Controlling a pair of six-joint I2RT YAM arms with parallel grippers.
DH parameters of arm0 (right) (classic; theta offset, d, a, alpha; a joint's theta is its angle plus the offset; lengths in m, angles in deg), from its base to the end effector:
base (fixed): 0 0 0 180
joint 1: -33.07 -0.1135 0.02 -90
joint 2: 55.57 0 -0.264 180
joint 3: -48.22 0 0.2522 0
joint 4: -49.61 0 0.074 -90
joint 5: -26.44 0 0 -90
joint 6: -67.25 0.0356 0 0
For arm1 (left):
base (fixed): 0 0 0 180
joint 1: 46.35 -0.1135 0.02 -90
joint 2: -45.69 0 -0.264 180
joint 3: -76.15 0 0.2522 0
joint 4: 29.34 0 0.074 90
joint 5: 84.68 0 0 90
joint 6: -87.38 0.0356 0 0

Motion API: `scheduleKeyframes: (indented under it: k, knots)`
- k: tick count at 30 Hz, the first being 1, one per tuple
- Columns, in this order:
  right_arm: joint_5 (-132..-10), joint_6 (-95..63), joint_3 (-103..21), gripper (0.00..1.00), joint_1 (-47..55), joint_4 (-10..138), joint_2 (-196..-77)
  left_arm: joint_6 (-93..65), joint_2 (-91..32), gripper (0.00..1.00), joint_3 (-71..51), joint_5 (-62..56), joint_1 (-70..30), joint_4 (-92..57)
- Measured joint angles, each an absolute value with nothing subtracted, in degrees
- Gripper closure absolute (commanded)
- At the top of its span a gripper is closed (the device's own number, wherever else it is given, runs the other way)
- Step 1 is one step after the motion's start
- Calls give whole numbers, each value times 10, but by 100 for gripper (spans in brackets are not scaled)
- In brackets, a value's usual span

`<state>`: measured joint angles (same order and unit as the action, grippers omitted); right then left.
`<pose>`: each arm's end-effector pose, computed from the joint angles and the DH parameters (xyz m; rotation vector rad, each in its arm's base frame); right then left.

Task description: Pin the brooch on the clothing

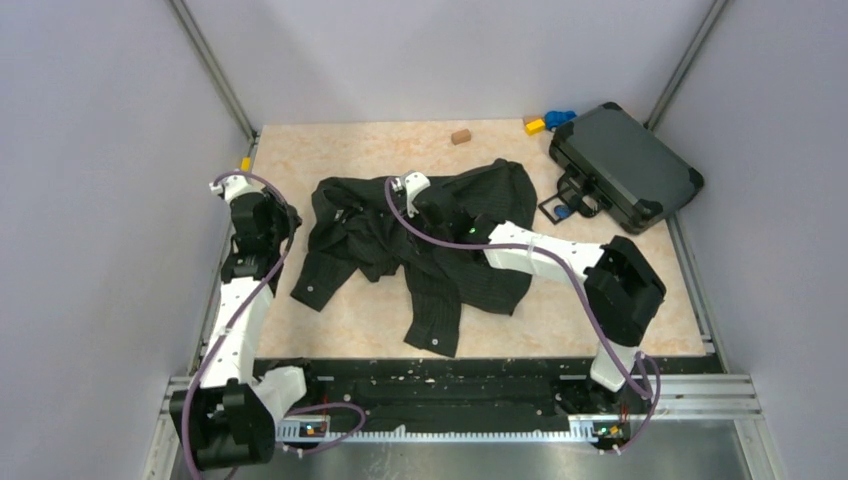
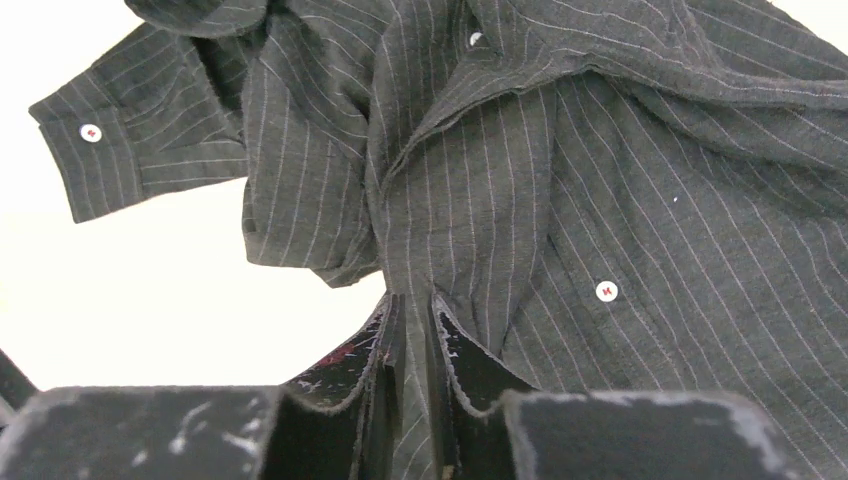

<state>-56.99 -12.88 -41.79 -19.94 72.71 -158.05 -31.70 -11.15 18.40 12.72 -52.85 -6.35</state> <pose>0.2513 0.3268 0.2532 -0.7584 2.0974 0.4888 0.2271 0.0305 0.2974 -0.6778 1.8339 -0.1337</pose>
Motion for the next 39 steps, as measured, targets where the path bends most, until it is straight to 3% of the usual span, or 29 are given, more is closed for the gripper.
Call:
scheduleKeyframes:
  k: [2, 5, 12, 18, 32, 36, 39]
  knots:
    - [-572, -125, -418, 95, -200, 725, -1574, -318, -136, 47, 184, 115, -529, -65]
    - [-574, -117, -417, 80, -200, 728, -1574, -322, -188, 43, 184, 92, -530, -66]
    - [-592, -116, -417, 56, -200, 719, -1583, -338, -281, 46, 202, 47, -546, -86]
    - [-598, -125, -417, 44, -200, 716, -1637, -345, -343, 48, 202, 6, -562, -106]
    - [-587, -138, -418, 35, -200, 728, -1669, -350, -287, 45, 264, -2, -564, -136]
    - [-585, -138, -418, 35, -200, 728, -1669, -353, -260, 43, 290, 7, -564, -142]
    - [-580, -138, -418, 43, -200, 728, -1669, -352, -260, 45, 292, 13, -566, -143]
